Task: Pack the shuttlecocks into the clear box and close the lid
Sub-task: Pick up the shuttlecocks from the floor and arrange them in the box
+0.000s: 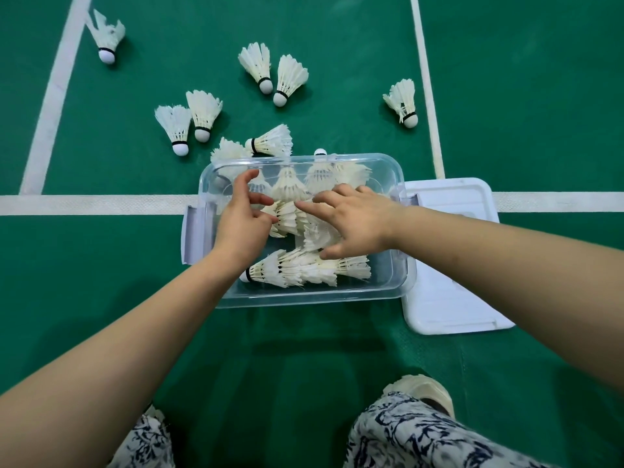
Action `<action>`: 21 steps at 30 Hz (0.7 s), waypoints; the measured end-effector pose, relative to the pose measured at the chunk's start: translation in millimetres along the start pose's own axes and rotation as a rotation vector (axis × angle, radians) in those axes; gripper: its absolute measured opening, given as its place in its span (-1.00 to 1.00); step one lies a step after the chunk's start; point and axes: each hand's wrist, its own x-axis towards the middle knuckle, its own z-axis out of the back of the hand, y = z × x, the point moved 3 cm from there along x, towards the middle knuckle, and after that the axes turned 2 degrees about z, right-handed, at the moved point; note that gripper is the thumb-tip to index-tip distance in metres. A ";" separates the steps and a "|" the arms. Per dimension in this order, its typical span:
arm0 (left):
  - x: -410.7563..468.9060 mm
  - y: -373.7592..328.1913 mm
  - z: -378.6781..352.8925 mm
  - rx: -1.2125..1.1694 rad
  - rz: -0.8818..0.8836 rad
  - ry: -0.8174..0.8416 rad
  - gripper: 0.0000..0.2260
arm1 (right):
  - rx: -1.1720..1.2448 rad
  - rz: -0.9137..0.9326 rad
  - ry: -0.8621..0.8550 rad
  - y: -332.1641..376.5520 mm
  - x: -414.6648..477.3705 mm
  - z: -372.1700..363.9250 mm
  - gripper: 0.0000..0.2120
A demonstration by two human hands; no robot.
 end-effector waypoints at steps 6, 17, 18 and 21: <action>4.4 -9.4 8.9 -0.074 -0.044 -0.052 -0.58 | 0.080 0.012 -0.285 12.1 -11.0 32.4 -0.58; -1.4 -52.2 26.7 0.065 -0.287 -0.126 -0.71 | 0.076 0.002 -0.480 29.1 -11.3 76.3 -0.72; 0.4 -56.1 28.6 0.092 -0.314 -0.120 -0.71 | 0.086 0.006 -0.501 29.4 -8.6 81.5 -0.73; 12.8 -65.9 36.0 0.174 -0.374 -0.155 -0.72 | 0.095 -0.005 -0.565 23.8 6.3 100.1 -0.74</action>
